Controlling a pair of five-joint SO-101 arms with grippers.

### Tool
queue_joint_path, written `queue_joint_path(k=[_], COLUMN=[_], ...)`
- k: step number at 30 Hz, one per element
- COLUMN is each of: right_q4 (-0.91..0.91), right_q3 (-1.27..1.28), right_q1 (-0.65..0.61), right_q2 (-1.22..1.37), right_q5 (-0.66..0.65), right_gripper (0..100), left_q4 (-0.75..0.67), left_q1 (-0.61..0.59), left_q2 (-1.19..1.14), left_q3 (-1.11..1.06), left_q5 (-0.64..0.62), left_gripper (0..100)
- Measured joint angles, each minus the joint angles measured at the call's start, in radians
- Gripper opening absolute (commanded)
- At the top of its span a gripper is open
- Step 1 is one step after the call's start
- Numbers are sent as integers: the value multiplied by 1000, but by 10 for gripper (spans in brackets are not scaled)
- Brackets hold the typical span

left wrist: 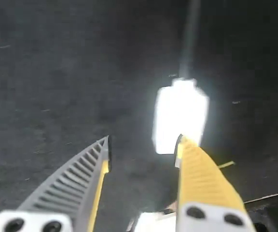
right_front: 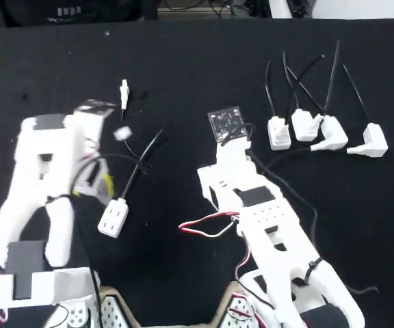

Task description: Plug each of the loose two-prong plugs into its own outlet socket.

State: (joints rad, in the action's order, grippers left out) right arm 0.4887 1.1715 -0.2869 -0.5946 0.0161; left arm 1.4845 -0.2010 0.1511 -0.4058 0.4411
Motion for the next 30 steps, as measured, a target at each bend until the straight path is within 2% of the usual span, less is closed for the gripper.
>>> queue_joint_path(k=[3, 7, 10, 14, 16, 20, 24, 27, 30], right_q4=[0, 0, 0, 0, 0, 0, 0, 0, 0], right_q3=[0, 0, 0, 0, 0, 0, 0, 0, 0], right_q1=[0, 0, 0, 0, 0, 0, -2, -2, 0], right_q2=[0, 0, 0, 0, 0, 0, 0, 0, 0], right_q5=[0, 0, 0, 0, 0, 0, 0, 0, 0], right_gripper=[230, 230, 230, 230, 230, 230, 230, 230, 230], left_q4=[-64, -178, -275, -416, -431, -407, -305, -198, -91], left_q1=[-103, -121, -41, 138, 222, 367, 450, 430, 350], left_q2=[0, 0, 0, 15, 28, 21, 18, 18, 18], left_q3=[-28, -163, -292, -430, -442, -419, -354, -259, -144], left_q5=[89, 123, 104, -37, -92, -163, -184, -184, -186], left_gripper=[224, 223, 223, 223, 223, 223, 223, 223, 223])
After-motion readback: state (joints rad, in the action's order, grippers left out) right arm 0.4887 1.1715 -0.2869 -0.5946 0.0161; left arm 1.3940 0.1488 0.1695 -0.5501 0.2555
